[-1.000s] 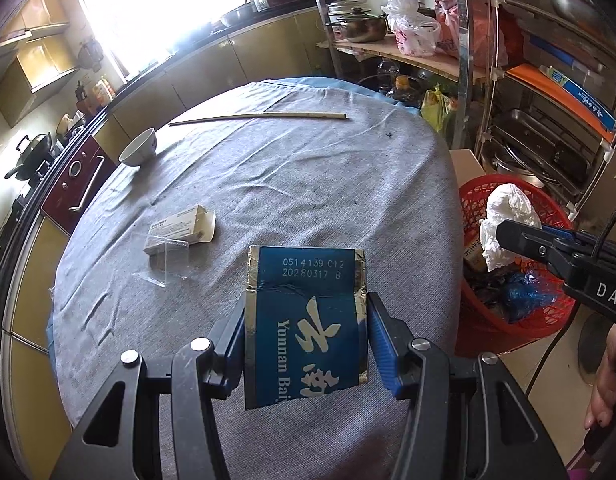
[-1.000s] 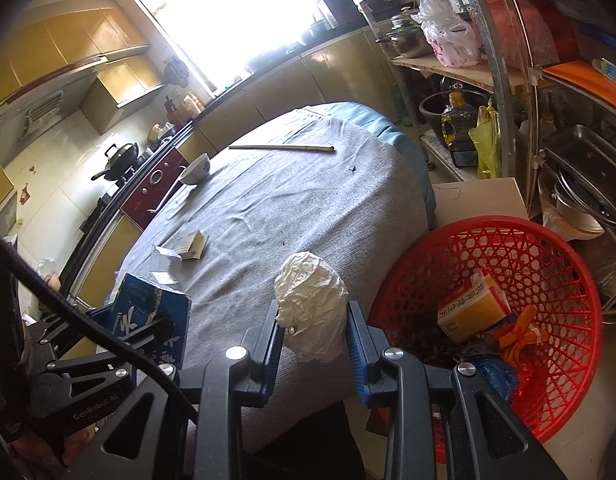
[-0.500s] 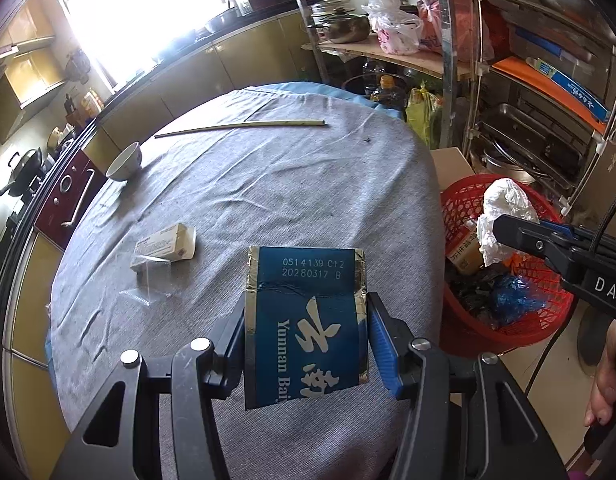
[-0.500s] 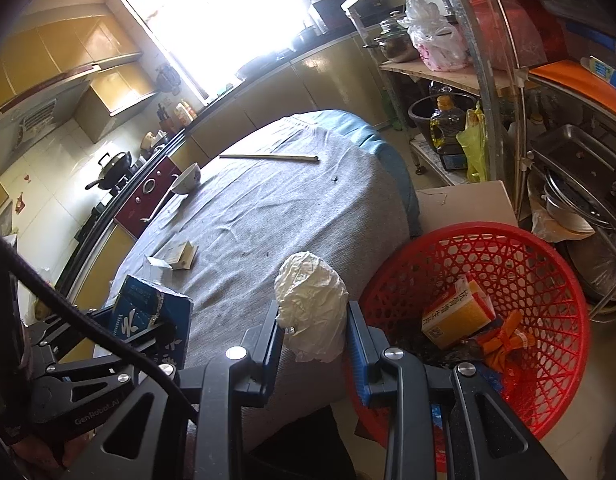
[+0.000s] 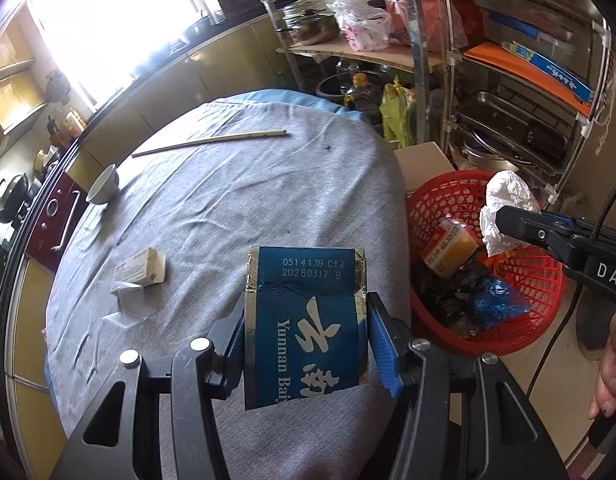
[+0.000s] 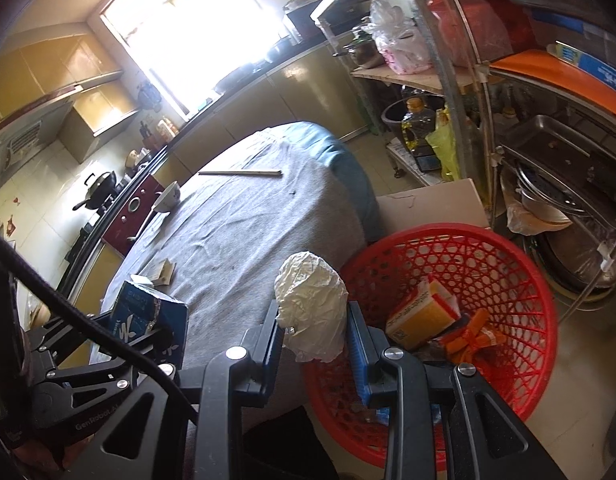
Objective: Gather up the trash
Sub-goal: 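Carry the blue box in the left tool and tissue ball in the right tool over the red basket, then open both tools to drop the blue box and tissue ball into the basket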
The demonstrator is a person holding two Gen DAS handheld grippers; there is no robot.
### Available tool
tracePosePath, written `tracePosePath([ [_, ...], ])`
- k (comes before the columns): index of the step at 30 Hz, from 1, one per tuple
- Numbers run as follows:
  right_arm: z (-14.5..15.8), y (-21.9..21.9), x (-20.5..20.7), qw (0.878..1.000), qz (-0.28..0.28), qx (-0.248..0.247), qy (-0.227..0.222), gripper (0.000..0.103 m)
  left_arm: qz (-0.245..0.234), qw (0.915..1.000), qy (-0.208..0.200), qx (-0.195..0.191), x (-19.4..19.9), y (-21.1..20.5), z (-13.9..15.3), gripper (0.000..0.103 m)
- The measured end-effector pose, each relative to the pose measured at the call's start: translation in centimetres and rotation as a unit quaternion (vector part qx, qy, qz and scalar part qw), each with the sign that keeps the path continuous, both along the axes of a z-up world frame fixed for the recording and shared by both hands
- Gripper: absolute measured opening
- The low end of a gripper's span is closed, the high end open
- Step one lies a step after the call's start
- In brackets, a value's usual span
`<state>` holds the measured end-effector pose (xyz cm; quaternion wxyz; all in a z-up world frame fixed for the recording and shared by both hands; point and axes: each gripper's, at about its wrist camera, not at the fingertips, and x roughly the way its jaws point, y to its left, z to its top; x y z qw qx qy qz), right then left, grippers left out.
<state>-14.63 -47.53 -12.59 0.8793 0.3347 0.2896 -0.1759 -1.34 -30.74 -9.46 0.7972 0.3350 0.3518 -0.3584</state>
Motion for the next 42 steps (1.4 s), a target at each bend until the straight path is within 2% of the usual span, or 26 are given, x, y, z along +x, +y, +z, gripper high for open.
tracePosePath([
  [9,-1.0,-2.4,-2.2,0.999,-0.037,0.012,0.009,0.033,-0.028,0.9995,0.002,0.011,-1.3,-2.4,-0.7,0.056],
  [24,-2.6,-5.4,-4.4,0.996,-0.075,0.031,0.026,0.033,-0.051,0.9976,0.032,0.032,-2.2,-6.1,-2.6,0.056],
  [29,-3.5,-6.3,-5.1,0.995,-0.086,0.039,0.034,0.033,-0.061,0.9959,0.057,0.035,-2.4,-7.4,-3.5,0.056],
  [35,-4.4,-7.4,-6.1,0.993,-0.101,0.052,0.046,0.033,-0.080,0.9914,0.102,0.021,-2.7,-8.8,-4.2,0.056],
  [39,-5.1,-7.9,-6.3,0.991,-0.102,0.074,0.053,0.033,-0.086,0.9870,0.135,0.013,-2.7,-9.2,-4.6,0.057],
  [42,-5.5,-8.0,-6.2,0.989,-0.104,0.089,0.059,0.034,-0.086,0.9859,0.143,0.004,-2.5,-9.1,-4.4,0.059],
])
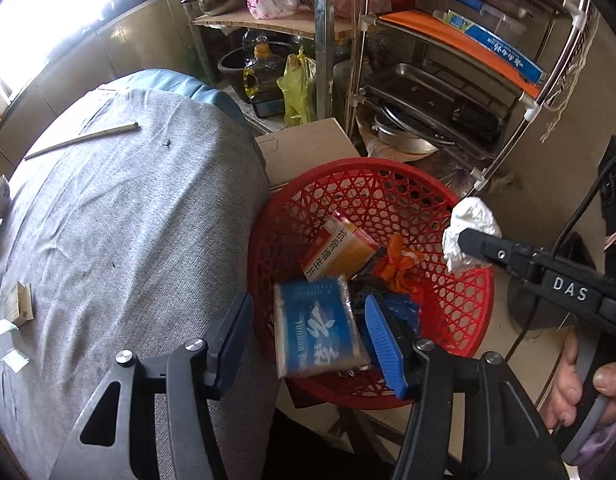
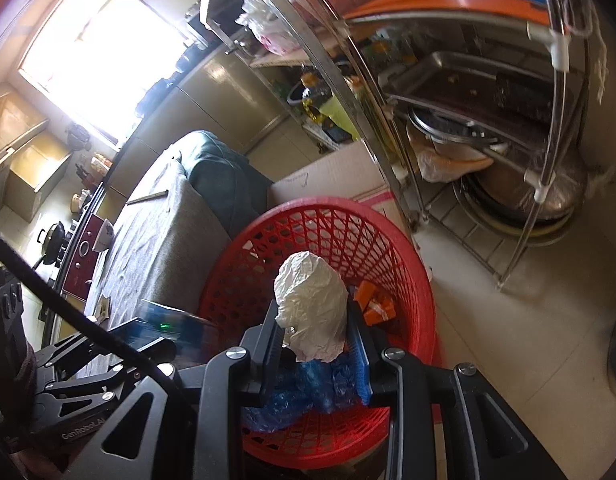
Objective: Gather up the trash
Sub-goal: 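Open both tools to drop the blue box and tissue ball into the basket, then move both tools back over the table toward the white medicine box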
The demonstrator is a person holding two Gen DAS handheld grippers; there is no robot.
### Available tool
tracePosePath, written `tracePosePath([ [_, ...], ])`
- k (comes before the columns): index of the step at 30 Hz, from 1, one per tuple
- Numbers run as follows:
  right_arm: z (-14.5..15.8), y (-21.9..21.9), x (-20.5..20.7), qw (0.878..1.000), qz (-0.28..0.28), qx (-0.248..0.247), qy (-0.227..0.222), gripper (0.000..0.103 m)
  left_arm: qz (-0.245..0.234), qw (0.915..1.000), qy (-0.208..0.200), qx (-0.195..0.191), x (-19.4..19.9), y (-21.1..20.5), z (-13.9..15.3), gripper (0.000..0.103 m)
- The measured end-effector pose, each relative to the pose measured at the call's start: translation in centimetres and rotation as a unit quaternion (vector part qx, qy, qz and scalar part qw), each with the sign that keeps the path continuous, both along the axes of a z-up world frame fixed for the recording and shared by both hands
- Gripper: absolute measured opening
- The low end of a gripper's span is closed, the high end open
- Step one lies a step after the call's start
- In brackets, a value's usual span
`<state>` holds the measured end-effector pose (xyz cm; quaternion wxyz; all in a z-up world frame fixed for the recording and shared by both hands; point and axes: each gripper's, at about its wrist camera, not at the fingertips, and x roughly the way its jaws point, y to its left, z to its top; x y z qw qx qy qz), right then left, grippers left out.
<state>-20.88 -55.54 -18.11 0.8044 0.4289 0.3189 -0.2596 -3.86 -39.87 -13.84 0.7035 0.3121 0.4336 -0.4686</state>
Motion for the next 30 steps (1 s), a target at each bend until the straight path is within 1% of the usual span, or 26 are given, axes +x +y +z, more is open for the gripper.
tracePosePath([
  [1,-0.1,0.0,0.0,1.000,0.000,0.003,0.000,0.034,0.002,1.0000,0.000,-0.004,0.1,0.1,0.2,0.059],
  [4,0.3,0.2,-0.1,1.000,-0.002,0.005,-0.013,0.049,0.009,0.9999,-0.004,-0.012,0.5,0.9,0.8,0.059],
  [5,0.6,0.4,-0.1,1.000,-0.004,-0.001,-0.016,0.060,0.011,0.9998,-0.006,-0.014,0.6,1.2,0.9,0.059],
  [6,0.9,0.6,-0.1,1.000,-0.005,-0.008,-0.018,0.061,0.015,0.9997,-0.010,-0.017,0.8,1.7,1.2,0.059],
  [10,2.1,1.6,0.5,0.999,0.003,-0.025,-0.020,0.061,0.040,0.9987,-0.024,-0.020,1.7,4.0,1.9,0.059],
  [13,2.7,2.6,1.0,0.999,0.011,-0.030,-0.022,0.061,0.069,0.9966,-0.038,-0.021,2.7,6.2,2.5,0.059],
  [16,3.2,3.9,1.7,0.999,0.025,-0.037,-0.023,0.061,0.098,0.9930,-0.063,-0.023,3.6,8.8,3.3,0.059],
  [18,3.8,5.2,2.4,0.998,0.039,-0.046,-0.023,0.061,0.121,0.9888,-0.083,-0.028,4.2,11.5,3.9,0.060],
  [20,4.4,6.4,3.2,0.997,0.054,-0.056,-0.022,0.061,0.140,0.9859,-0.086,-0.031,5.0,13.7,4.2,0.060],
  [25,5.8,9.7,5.7,0.993,0.093,-0.074,-0.017,0.061,0.210,0.9730,-0.088,-0.038,7.7,20.4,4.3,0.060],
  [28,6.6,12.1,7.7,0.989,0.122,-0.086,-0.014,0.061,0.259,0.9614,-0.084,-0.040,9.6,24.4,4.1,0.060],
  [30,7.0,13.7,9.3,0.985,0.144,-0.091,-0.014,0.061,0.286,0.9538,-0.081,-0.042,10.5,26.3,3.9,0.060],
])
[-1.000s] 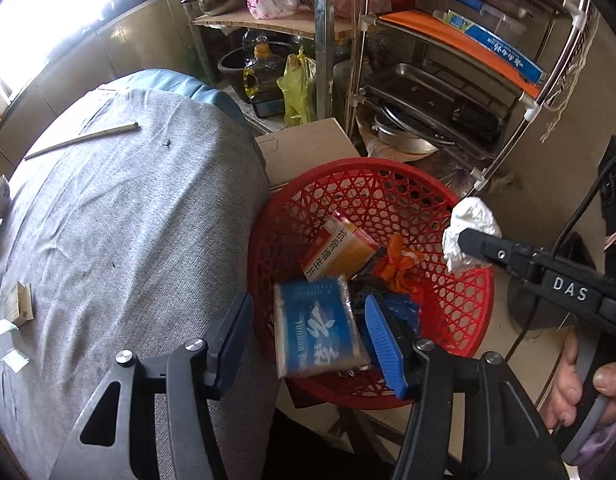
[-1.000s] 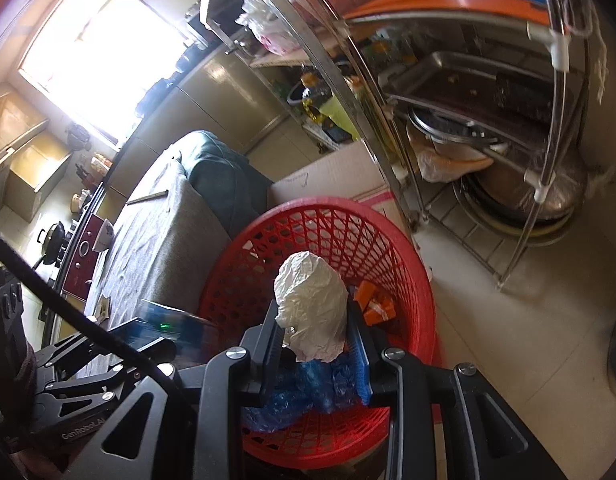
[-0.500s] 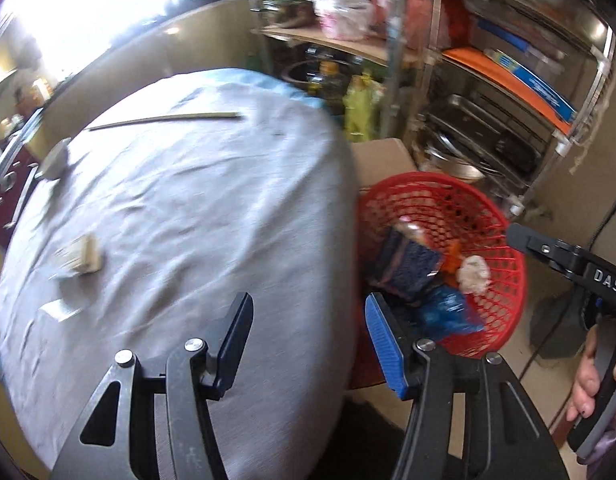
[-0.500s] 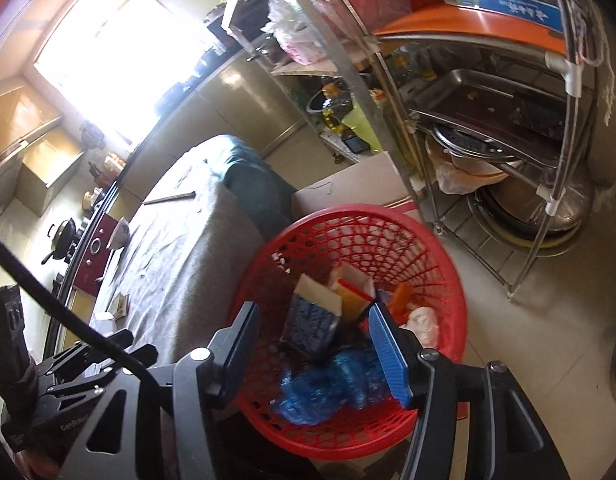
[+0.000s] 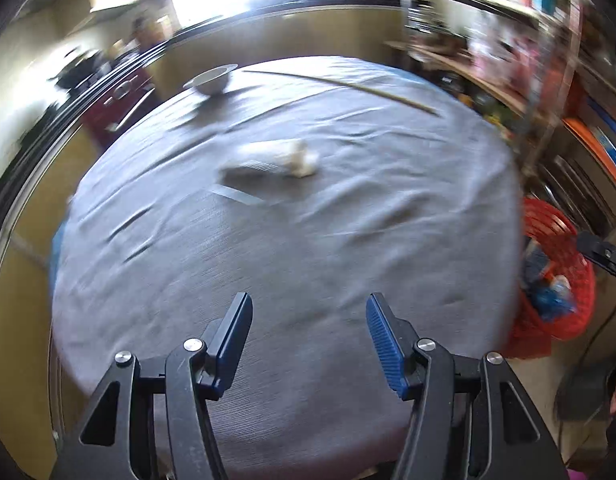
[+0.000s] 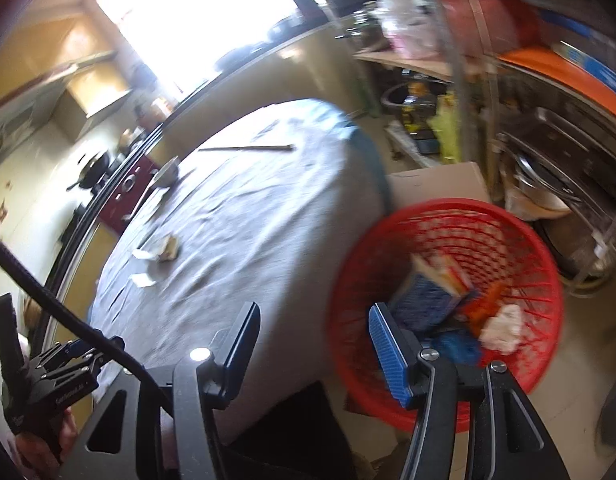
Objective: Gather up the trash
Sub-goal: 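Move both tools back over the table toward the white medicine box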
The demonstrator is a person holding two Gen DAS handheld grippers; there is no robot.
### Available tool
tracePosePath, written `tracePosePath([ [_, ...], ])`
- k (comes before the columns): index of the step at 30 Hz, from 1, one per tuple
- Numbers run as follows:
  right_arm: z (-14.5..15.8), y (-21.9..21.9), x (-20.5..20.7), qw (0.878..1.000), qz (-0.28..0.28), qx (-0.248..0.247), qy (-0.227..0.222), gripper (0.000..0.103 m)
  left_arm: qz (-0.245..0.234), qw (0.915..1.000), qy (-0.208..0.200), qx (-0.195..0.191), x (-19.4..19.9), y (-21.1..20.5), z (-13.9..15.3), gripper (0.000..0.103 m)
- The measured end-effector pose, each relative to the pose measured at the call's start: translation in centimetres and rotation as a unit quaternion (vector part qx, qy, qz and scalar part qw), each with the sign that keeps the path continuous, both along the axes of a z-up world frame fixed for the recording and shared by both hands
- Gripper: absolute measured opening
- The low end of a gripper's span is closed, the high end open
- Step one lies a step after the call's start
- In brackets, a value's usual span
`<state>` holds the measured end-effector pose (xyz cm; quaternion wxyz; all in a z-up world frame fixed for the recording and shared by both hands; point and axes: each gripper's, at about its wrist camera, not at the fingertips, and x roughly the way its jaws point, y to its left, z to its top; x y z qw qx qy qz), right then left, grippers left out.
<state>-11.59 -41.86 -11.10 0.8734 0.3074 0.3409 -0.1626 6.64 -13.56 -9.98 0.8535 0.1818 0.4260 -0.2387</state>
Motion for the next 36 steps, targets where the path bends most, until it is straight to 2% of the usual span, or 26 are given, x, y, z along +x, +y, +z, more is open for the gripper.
tracePosePath([
  [5,0.8,4.0,4.1,0.998,0.059,-0.014,0.001,0.061,0.067,0.9977,-0.010,0.003,2.6,4.6,-0.2,0.060],
  [11,0.8,8.1,7.7,0.993,0.117,-0.023,0.003,0.061,0.119,0.9923,-0.030,0.016,4.7,8.1,-0.4,0.060],
  [17,0.0,10.3,10.2,0.988,0.152,-0.028,0.019,0.061,0.133,0.9900,-0.038,0.024,5.6,9.7,-0.7,0.060],
  [23,0.4,11.8,12.3,0.984,0.172,-0.038,0.016,0.061,0.140,0.9896,-0.030,0.020,6.6,10.4,-1.0,0.060],
  [32,-0.6,12.4,14.2,0.985,0.169,-0.036,-0.003,0.060,0.144,0.9890,-0.018,0.026,8.6,10.7,-1.7,0.060],
  [34,-0.8,12.6,14.5,0.985,0.164,-0.054,-0.010,0.060,0.144,0.9891,-0.014,0.027,9.1,10.6,-1.8,0.060],
  [36,-1.1,12.9,15.0,0.983,0.159,-0.093,-0.015,0.060,0.143,0.9894,-0.007,0.026,9.6,10.4,-2.0,0.060],
])
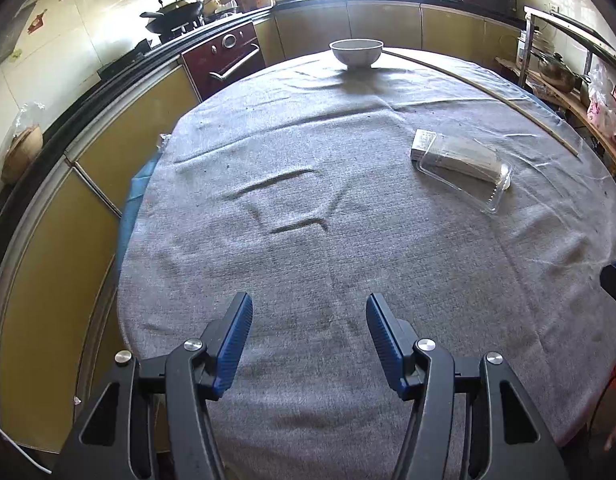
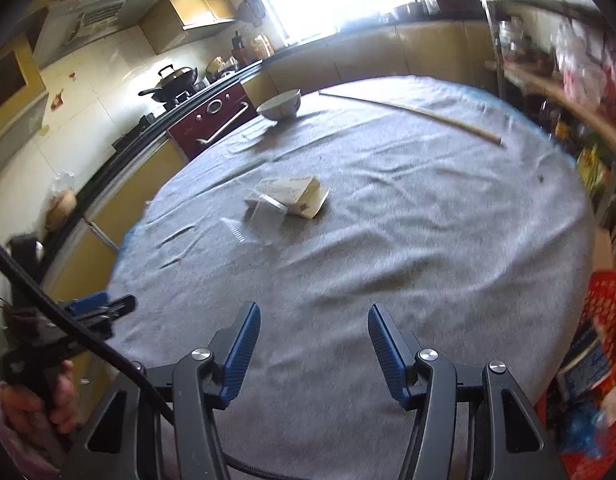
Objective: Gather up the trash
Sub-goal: 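Move both tools back over the table toward the white medicine box, then lower the left tool onto the clear plastic tray and close it on the tray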
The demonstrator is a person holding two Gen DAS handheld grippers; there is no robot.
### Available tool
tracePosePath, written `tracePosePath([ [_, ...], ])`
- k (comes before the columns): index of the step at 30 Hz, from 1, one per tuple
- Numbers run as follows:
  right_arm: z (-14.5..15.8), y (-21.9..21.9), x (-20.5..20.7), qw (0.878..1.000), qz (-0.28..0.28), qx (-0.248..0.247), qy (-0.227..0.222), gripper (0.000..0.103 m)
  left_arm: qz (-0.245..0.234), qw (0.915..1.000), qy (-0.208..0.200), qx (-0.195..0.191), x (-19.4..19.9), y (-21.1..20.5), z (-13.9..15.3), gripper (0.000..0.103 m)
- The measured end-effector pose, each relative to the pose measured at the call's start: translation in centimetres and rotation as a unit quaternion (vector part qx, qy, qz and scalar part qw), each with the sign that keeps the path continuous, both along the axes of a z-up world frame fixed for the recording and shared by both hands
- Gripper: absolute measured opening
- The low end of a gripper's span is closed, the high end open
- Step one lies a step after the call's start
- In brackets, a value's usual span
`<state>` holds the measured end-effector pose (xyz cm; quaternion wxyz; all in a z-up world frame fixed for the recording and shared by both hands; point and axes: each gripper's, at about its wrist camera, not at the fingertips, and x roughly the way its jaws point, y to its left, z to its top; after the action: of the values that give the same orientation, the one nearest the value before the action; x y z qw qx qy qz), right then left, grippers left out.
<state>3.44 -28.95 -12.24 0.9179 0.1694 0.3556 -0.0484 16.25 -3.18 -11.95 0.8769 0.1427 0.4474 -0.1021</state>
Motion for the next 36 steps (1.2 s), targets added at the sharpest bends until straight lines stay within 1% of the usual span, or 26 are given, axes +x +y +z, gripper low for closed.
tracePosePath([
  [1,-0.1,0.1,0.3,1.000,-0.002,-0.013,-0.007,0.060,-0.001,1.0000,0.003,-0.001,0.2,-0.1,-0.1,0.060],
  [3,-0.4,-0.2,1.2,1.000,-0.006,-0.024,-0.015,0.060,-0.001,1.0000,0.008,-0.002,0.8,-0.5,-0.2,0.060],
  [6,-1.0,-1.4,2.6,1.000,-0.019,-0.013,-0.018,0.060,0.000,0.9999,0.015,-0.007,1.6,-1.1,0.0,0.060],
  [9,-1.6,-2.3,3.5,0.999,-0.026,-0.003,-0.018,0.060,-0.004,0.9995,0.024,-0.019,2.4,-1.9,0.3,0.060],
  [12,-2.3,-2.9,4.0,0.999,-0.027,0.007,-0.018,0.060,-0.017,0.9978,0.043,-0.048,3.5,-3.3,0.9,0.060],
  [14,-2.7,-3.1,4.0,0.999,-0.026,0.015,-0.021,0.060,-0.027,0.9947,0.063,-0.077,4.4,-4.3,1.3,0.060],
  [16,-3.0,-3.2,4.0,0.999,-0.022,0.024,-0.026,0.060,-0.033,0.9878,0.096,-0.118,5.5,-5.3,1.6,0.061],
  [17,-3.1,-3.2,4.1,0.999,-0.019,0.028,-0.024,0.060,-0.037,0.9842,0.109,-0.135,5.9,-5.8,1.6,0.066],
  [19,-3.2,-3.3,4.2,0.999,-0.016,0.034,-0.027,0.060,-0.041,0.9748,0.139,-0.170,6.8,-7.0,1.7,0.068],
  [21,-3.4,-3.4,4.3,0.999,-0.014,0.044,-0.025,0.060,-0.033,0.9663,0.158,-0.200,7.6,-7.8,1.7,0.068],
  [23,-3.5,-3.6,4.4,0.998,-0.015,0.050,-0.025,0.060,-0.019,0.9554,0.185,-0.230,8.5,-8.5,1.1,0.069],
  [24,-3.6,-3.6,4.3,0.998,-0.015,0.053,-0.026,0.060,-0.014,0.9507,0.198,-0.238,8.9,-8.7,0.7,0.070],
  [26,-3.7,-3.8,4.4,0.998,-0.016,0.059,-0.026,0.060,-0.001,0.9361,0.239,-0.258,9.7,-9.2,-0.5,0.070],
  [29,-3.9,-4.1,4.4,0.997,-0.017,0.070,-0.027,0.060,0.024,0.9213,0.274,-0.274,10.5,-9.7,-2.1,0.070],
  [32,-4.1,-4.4,4.4,0.996,-0.019,0.082,-0.025,0.060,0.037,0.9118,0.287,-0.292,11.0,-10.1,-2.9,0.070],
  [36,-4.5,-4.9,4.5,0.995,-0.022,0.098,-0.021,0.060,0.041,0.9034,0.295,-0.309,11.1,-10.5,-2.8,0.070],
])
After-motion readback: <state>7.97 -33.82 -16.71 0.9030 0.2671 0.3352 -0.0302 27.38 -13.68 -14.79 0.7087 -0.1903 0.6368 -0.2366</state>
